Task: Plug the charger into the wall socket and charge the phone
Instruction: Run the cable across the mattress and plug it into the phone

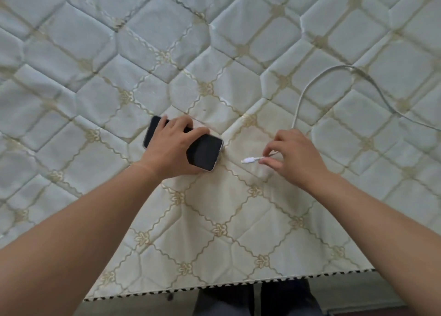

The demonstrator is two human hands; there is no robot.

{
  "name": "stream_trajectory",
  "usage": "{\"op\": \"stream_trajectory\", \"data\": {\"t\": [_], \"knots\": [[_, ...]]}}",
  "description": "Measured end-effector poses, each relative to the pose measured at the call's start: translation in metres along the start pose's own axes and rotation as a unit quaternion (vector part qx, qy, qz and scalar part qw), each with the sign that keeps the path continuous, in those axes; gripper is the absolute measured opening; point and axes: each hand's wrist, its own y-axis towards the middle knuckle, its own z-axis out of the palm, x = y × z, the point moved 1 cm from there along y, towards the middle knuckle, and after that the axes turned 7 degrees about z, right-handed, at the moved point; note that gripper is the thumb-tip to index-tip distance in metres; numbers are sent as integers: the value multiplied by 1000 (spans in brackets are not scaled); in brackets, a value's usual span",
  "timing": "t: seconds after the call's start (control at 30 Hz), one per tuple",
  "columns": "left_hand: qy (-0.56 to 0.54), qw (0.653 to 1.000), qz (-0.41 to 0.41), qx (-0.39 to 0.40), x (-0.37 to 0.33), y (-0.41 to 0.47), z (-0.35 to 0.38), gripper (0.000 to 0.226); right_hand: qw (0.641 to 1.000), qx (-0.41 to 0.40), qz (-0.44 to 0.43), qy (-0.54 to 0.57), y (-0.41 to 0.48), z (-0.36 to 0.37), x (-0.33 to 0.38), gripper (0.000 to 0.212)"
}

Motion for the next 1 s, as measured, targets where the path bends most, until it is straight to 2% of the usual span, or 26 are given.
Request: {"op": "stream_trajectory", "data": {"t": [0.07,0.17,0.33,0.47,0.57,0.7,0.77,0.83,0.93,1.0], "knots": [[-61,997,-43,-12,-8,-4,-10,84,999,-15,-13,37,-13,-16,5,18],[-155,984,-86,-23,-32,-24,-42,92,994,10,-21,106,-39,-54,22,16],[-209,971,-104,-43,-99,-67,-118,93,969,3,52,243,-98,-134,52,17],[-279,950,-127,-55,-169,-87,-178,86,953,-18,106,283,-162,-188,65,13],[-388,897,-195,-77,-222,-89,-213,74,936,-49,152,312,-209,-214,63,8],[-546,777,-294,-112,-286,-82,-247,73,907,-76,183,371,-258,-243,45,8],[-590,739,-306,-109,-318,-75,-259,61,893,-91,183,401,-274,-256,30,10],[-602,734,-299,-102,-353,-63,-266,52,882,-104,181,422,-284,-269,10,10],[-583,754,-284,-105,-406,-35,-264,50,872,-123,184,436,-292,-287,-30,10],[-593,756,-257,-105,-437,-13,-258,33,862,-140,193,448,-295,-300,-63,13]]}}
